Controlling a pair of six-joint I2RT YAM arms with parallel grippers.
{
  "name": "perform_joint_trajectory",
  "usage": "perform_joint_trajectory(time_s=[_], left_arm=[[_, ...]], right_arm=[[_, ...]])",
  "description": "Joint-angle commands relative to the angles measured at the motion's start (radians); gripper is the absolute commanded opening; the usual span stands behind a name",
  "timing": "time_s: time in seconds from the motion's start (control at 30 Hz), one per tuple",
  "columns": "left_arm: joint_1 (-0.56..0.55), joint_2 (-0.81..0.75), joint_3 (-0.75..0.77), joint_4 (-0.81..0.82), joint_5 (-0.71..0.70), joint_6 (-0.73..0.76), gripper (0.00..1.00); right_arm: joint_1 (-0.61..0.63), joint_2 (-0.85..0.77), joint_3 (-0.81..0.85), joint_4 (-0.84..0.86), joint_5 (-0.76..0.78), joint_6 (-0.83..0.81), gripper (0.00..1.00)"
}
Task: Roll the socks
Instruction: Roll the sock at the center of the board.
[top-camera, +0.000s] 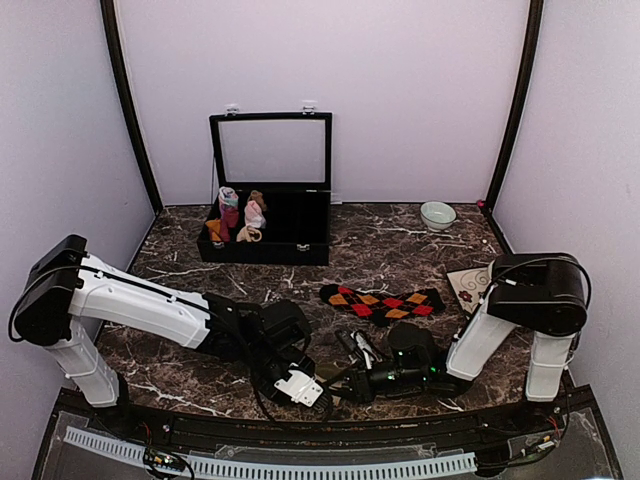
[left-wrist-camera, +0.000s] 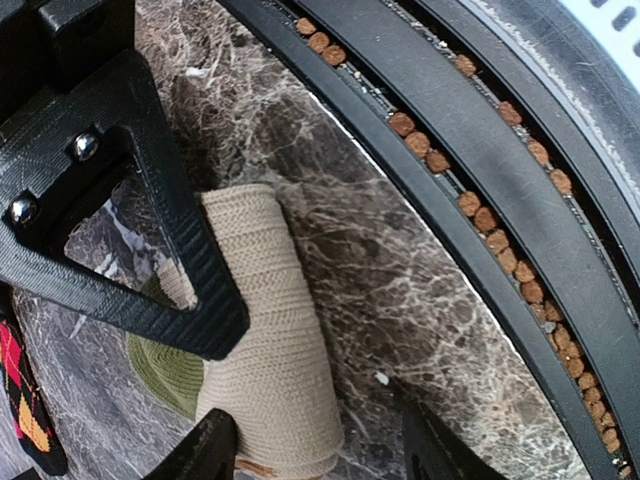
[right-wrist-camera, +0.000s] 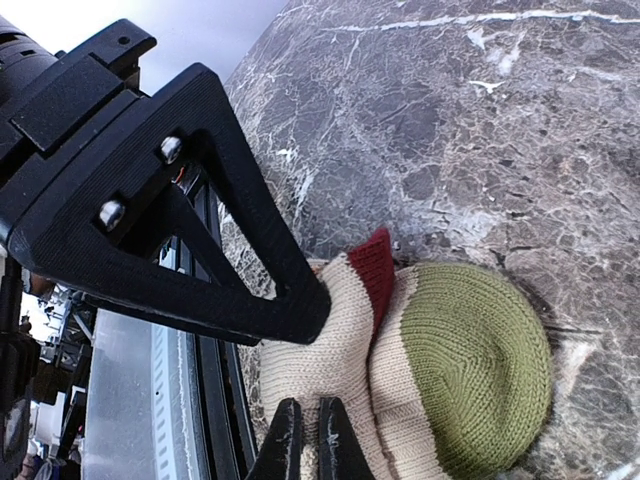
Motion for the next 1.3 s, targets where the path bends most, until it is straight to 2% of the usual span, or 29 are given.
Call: perform_joint_trajectory(time_s=[0.0,0.3,0.5,0.9,1.27], left_arm=[[-0.009,0.011,0.013,0.023,-0.022,-0.009,0.57],[-0.017,-0.051,0.052,-0.112,0.013,-0.030,0.50],[-0.033,-0.010,0.074,-0.126,0.027,-0.039,0.47],[-0.034,0.033,0.097,-0.098,-0.002,-0.035,0.48],[-0.033,0.094,0.042,0.033,-0.053,-0.027,0.46]], right_arm=[[-0.016,0.095,-0.082,-0.425,0.069,-0.006,0.00],[-0.026,0.109,-0.090,-0.417,0.069,-0.010,0.00],[-0.034,0.111,-0.094,-0.409,0.069,-0.010,0.00],[-0.032,0.106,-0.105,-0.391,0.065,-0.001,0.00],[-0.033,0.105,-0.105,-0.385,0.057,0.002,0.00]])
